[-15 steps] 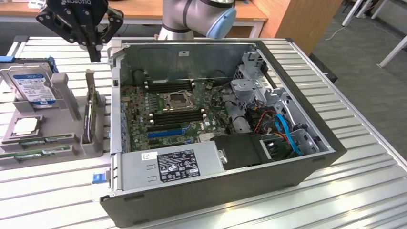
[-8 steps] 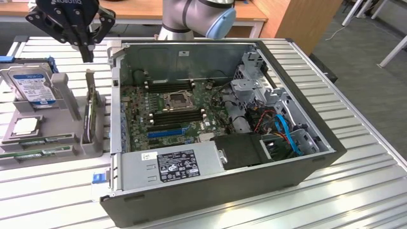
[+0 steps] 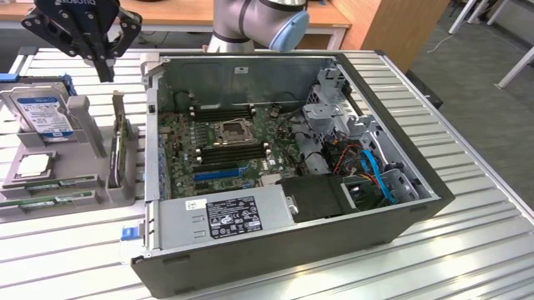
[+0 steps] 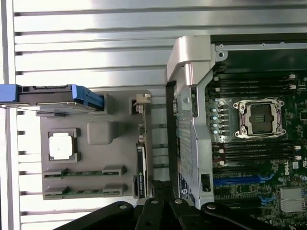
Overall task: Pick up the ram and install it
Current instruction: 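Reach for the ram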
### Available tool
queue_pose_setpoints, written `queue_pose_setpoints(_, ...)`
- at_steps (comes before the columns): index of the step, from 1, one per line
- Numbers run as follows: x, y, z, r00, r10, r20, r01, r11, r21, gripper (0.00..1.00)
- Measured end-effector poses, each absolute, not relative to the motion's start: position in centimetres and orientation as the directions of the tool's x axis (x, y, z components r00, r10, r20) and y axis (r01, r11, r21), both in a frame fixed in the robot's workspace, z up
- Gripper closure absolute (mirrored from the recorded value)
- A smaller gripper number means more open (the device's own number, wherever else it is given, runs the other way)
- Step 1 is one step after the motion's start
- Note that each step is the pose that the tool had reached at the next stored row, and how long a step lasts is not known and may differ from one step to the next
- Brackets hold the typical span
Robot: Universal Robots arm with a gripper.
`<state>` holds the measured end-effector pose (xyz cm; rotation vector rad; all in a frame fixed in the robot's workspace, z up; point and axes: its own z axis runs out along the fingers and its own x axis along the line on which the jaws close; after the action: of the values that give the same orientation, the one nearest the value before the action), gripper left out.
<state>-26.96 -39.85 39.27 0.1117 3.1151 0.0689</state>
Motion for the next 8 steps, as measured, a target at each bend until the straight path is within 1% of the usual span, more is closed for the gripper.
queue_pose_setpoints(8, -28.05, -39.79, 39.23, -0.997, 0.072, -0.022, 0.071, 0.996, 0.045, 0.90)
